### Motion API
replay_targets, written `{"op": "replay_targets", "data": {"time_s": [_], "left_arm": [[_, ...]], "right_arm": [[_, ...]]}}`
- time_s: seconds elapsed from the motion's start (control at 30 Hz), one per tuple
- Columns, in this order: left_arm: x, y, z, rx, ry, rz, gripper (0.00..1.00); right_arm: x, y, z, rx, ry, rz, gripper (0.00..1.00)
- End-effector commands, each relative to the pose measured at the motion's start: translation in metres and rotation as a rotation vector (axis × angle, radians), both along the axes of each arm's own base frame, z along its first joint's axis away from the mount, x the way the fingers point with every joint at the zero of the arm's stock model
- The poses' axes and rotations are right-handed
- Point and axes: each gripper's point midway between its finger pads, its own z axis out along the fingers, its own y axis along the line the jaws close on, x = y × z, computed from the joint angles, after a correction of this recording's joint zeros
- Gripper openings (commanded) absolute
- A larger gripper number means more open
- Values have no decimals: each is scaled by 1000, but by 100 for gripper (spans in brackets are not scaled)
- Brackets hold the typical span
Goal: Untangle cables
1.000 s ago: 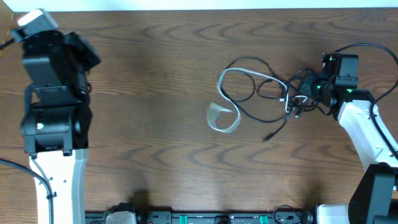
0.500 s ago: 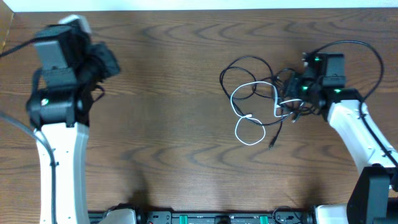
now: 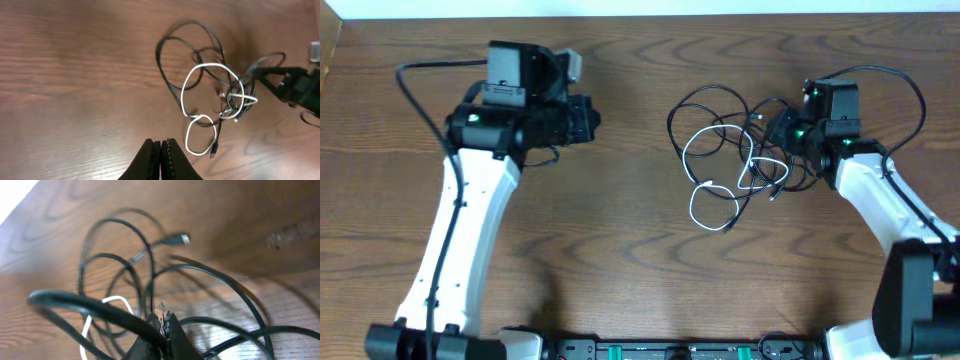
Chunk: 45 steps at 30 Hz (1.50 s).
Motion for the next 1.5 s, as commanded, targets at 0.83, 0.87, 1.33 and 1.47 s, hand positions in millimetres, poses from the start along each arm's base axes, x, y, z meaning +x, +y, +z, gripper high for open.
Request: {"op": "replay_targets", "data": {"time_s": [0.83, 0.87, 1.33, 1.47], "left_arm": [[-30, -140, -71, -32, -6, -345, 31], [-31, -145, -73, -34, -7, -355, 36], [-46, -193, -129, -8, 56, -465, 43], [-41, -213, -115, -70, -22, -492, 43]], "right_arm": [[-10, 3, -44, 91, 125, 70, 1], [-10, 3, -45, 91, 126, 70, 1], [-15, 3, -47, 73, 139, 94, 1], [-15, 3, -48, 69, 137, 100, 1]]}}
